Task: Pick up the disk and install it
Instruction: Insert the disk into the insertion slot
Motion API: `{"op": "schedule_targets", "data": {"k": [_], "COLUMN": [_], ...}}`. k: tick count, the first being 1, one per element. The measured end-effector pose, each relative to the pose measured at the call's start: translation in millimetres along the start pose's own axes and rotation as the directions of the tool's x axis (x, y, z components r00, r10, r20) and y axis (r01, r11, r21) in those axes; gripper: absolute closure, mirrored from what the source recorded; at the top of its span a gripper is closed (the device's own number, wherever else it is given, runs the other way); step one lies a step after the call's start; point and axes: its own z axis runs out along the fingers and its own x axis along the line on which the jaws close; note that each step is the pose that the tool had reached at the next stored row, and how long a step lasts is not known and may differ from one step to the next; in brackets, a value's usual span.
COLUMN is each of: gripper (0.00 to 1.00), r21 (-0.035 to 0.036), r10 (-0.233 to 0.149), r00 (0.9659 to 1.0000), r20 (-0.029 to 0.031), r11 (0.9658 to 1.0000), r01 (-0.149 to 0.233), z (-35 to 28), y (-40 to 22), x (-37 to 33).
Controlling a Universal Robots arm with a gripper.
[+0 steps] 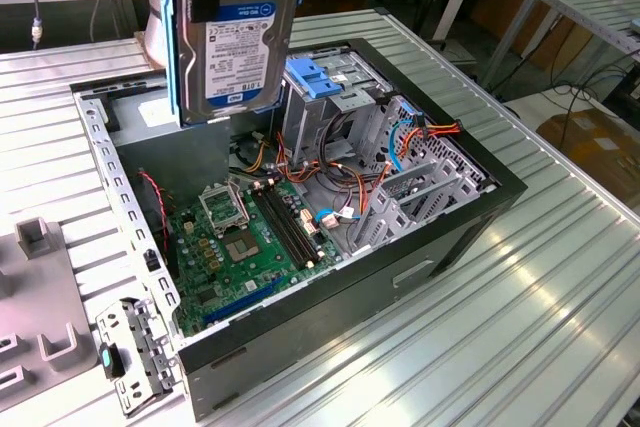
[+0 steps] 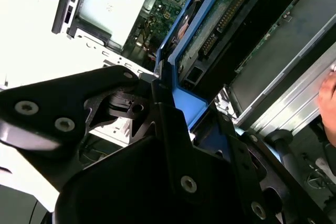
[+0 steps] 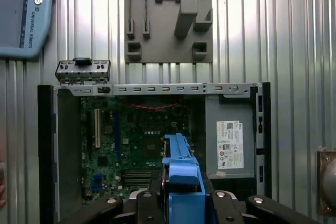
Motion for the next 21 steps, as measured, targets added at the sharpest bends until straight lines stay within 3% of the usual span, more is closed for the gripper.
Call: {"op": "schedule_targets", "data": {"k": [8, 13, 16, 21], "gripper": [0.63, 0.63, 0.63, 0.63], "r21": [-0.0006, -0.0005, -0.0005, -0.0005], "r10": [0.0, 0.0, 0.0, 0.0], "r00": [1.0, 1.0, 1.0, 1.0], "r20": [0.0, 0.0001, 0.0001, -0.0001], "r11": [1.0, 1.0, 1.0, 1.0], "r01": [0.0, 0.0, 0.0, 0.0], "z": [-0.5, 0.1, 1.4, 2.9], "y": [-24.1, -28.0, -29.8, -32.7], "x": [3.2, 7.6, 19.7, 32.7]}}
